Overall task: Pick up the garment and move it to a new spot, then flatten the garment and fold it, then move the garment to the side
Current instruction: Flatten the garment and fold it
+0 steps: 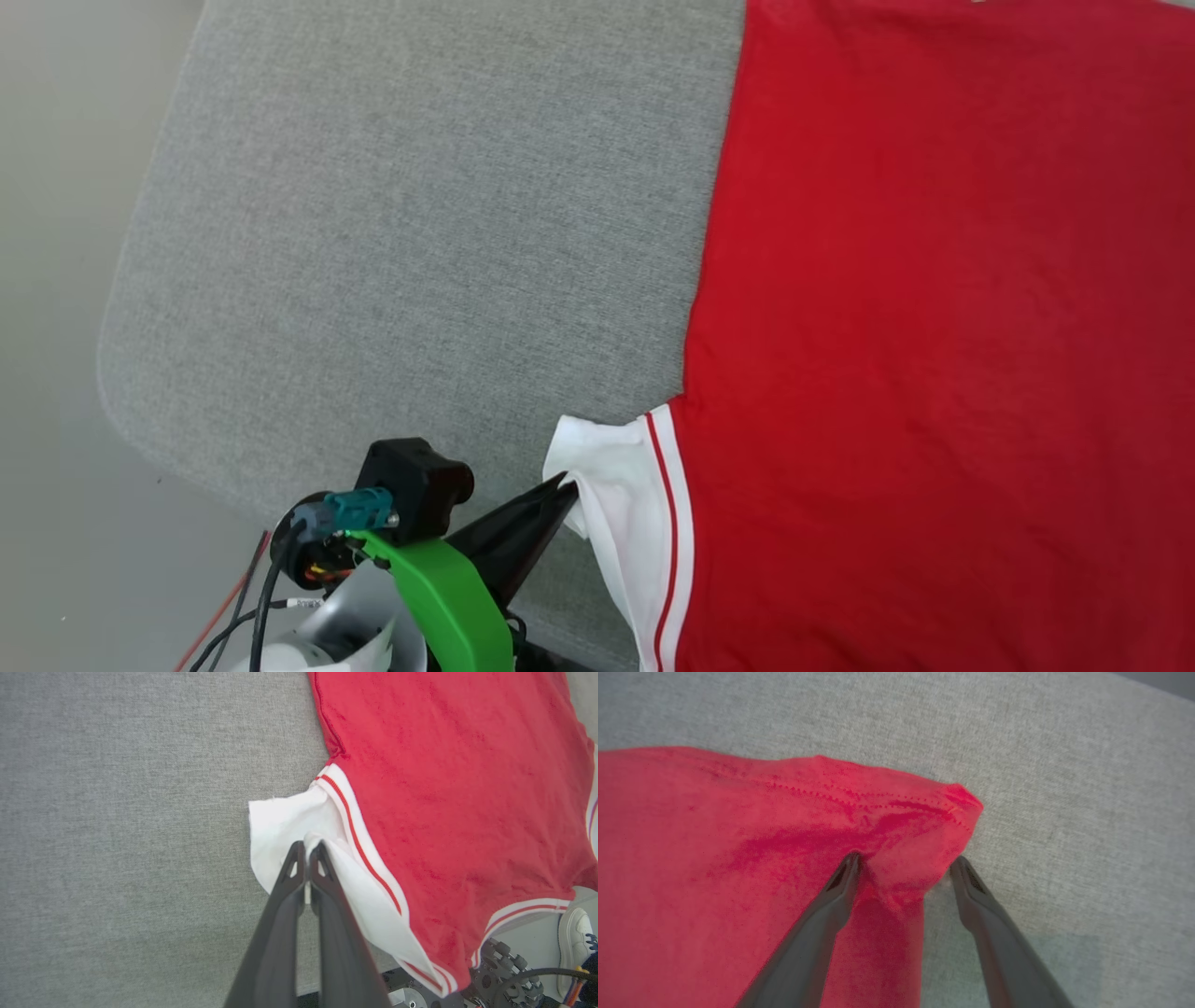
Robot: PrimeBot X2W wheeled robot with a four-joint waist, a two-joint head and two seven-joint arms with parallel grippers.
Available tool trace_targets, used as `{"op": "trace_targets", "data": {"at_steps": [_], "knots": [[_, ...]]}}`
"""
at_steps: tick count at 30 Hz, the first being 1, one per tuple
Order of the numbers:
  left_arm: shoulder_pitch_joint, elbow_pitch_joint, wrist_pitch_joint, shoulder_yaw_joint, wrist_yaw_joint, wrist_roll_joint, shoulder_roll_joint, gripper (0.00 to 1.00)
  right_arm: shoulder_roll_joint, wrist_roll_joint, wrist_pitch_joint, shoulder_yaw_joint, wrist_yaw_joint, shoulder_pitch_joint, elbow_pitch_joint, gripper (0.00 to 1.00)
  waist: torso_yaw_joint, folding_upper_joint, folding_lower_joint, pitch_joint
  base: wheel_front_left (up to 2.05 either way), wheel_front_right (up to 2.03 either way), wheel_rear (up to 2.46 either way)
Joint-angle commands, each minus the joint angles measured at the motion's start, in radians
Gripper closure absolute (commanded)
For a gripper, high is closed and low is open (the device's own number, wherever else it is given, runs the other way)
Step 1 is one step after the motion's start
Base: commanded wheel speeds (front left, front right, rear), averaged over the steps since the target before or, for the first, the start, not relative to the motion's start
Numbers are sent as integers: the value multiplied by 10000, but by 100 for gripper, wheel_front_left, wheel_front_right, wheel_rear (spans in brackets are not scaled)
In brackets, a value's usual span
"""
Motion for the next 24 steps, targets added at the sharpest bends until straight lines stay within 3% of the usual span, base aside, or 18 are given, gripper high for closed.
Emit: {"op": "trace_targets", "data": {"at_steps": [1,6,7,8,15,24], "knots": [[-247,71,-86,-3,-80,185,-120,100,-51,-111,-63,95,-9,-96,159,0,293,0,-2,261,0,0,0],[-339,310,-122,-177,-234,166,-294,100,-2,4,-140,493,-9,131,473,0,306,0,-2,262,0,0,0],[-352,325,-136,-158,-226,163,-298,100,-9,27,-117,541,-9,166,503,34,302,0,-2,255,0,0,0],[-375,351,-160,-115,-208,167,-288,100,-44,45,-106,644,-9,223,535,100,291,0,-2,242,0,0,0],[-424,448,-214,30,-159,171,-176,100,-301,71,-522,913,-9,424,688,100,171,0,-2,-63,0,0,0],[-292,640,-344,223,23,182,-14,100,-448,211,-1422,1028,-9,1350,949,100,-412,0,-2,-1229,0,0,0]]}}
